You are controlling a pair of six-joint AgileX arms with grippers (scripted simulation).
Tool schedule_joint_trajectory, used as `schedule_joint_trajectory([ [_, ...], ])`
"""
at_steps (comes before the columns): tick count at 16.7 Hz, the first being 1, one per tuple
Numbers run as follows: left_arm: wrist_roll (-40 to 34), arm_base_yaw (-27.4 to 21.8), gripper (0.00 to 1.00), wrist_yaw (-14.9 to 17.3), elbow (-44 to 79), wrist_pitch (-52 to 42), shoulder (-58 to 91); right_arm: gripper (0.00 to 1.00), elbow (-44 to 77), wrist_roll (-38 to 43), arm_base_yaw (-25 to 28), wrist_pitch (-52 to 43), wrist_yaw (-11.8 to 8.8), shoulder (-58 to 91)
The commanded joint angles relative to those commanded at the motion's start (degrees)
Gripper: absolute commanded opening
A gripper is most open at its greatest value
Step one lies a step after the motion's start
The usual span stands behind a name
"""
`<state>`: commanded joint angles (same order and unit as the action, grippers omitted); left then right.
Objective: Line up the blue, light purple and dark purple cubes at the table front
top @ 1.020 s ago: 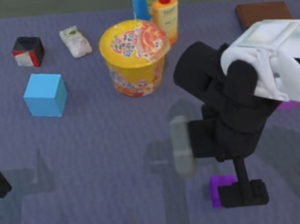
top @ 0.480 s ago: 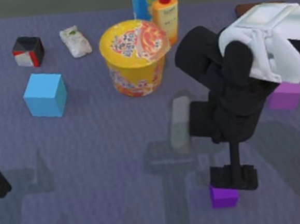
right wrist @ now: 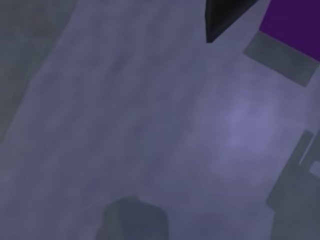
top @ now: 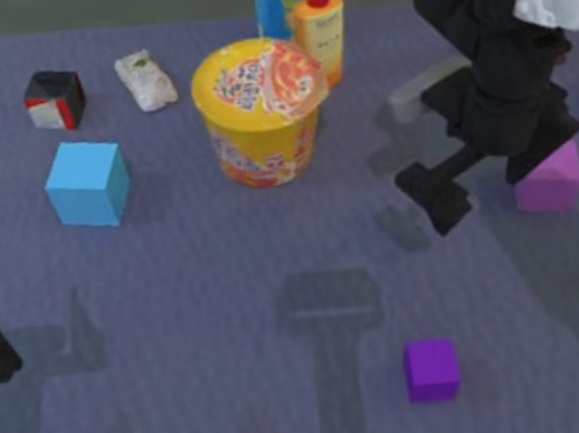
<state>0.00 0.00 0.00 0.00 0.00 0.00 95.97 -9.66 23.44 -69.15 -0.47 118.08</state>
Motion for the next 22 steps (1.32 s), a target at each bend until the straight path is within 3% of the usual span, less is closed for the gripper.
schedule_joint_trajectory([
  [4, 0.0, 0.0, 1.0, 0.0, 0.0, 0.0, 0.0, 1.0, 8.51, 16.81, -8.94, -2.42, 0.44, 6.19],
  [8, 0.0, 0.0, 1.0, 0.0, 0.0, 0.0, 0.0, 1.0, 13.7, 25.53, -14.6, -3.36, 0.65, 9.28],
  [15, 0.0, 0.0, 1.0, 0.0, 0.0, 0.0, 0.0, 1.0, 13.19, 26.33, -15.07, -2.39, 0.66, 9.57],
  [22, 0.0, 0.0, 1.0, 0.0, 0.0, 0.0, 0.0, 1.0, 2.66, 26.46, -15.1, 12.66, 0.7, 13.73],
])
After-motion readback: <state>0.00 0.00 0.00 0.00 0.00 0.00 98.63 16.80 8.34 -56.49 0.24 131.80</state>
